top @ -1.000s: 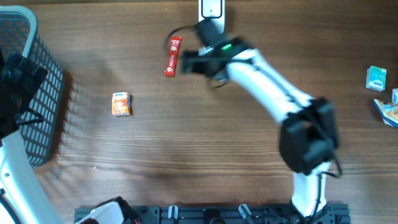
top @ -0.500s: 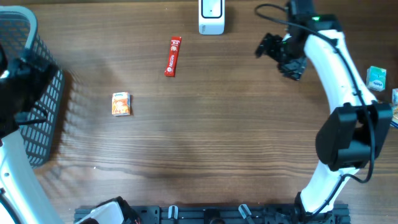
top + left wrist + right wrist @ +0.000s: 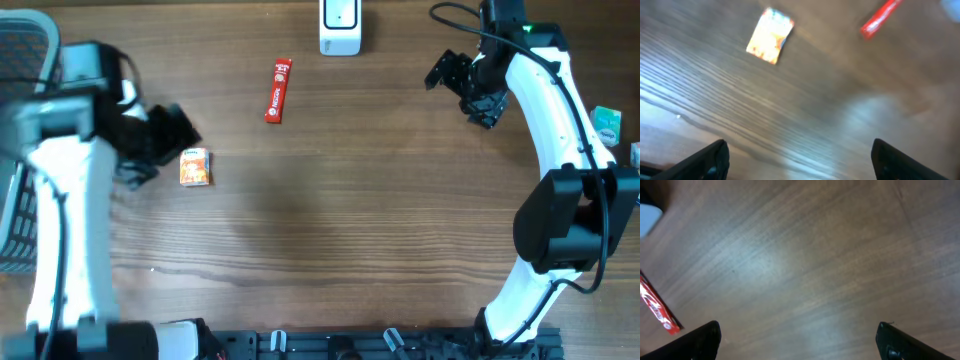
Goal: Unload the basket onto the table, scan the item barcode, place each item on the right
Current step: 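Reach the left gripper down and grasp the orange Kleenex pack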
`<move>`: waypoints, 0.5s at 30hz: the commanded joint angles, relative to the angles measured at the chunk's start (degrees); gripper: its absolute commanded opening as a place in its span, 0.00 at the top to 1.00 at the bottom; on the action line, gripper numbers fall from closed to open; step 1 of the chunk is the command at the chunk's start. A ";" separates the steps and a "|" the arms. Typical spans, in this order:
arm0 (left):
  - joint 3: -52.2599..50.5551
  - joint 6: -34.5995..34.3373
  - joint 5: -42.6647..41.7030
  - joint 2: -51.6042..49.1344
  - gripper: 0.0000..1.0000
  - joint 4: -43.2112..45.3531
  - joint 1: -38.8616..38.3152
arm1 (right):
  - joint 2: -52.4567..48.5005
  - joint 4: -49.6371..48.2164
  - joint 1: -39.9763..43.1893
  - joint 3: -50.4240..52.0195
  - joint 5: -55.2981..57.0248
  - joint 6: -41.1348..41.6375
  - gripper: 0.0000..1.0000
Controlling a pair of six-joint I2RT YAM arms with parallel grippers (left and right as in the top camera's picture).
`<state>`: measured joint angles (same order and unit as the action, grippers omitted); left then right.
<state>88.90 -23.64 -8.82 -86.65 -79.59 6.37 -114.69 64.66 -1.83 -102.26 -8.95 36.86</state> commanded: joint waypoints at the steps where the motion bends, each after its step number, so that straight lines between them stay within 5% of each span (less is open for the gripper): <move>1: -6.71 2.25 5.27 -4.66 0.12 5.31 -0.70 | 0.33 -1.73 -0.09 -0.26 0.11 0.63 0.00; 15: -8.33 6.19 8.02 -22.69 0.10 20.39 -0.28 | 0.33 -16.02 -0.09 -0.26 0.11 0.68 0.00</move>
<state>80.88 -19.99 -3.05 -106.13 -60.69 5.72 -114.69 50.04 -1.83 -102.26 -8.95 36.91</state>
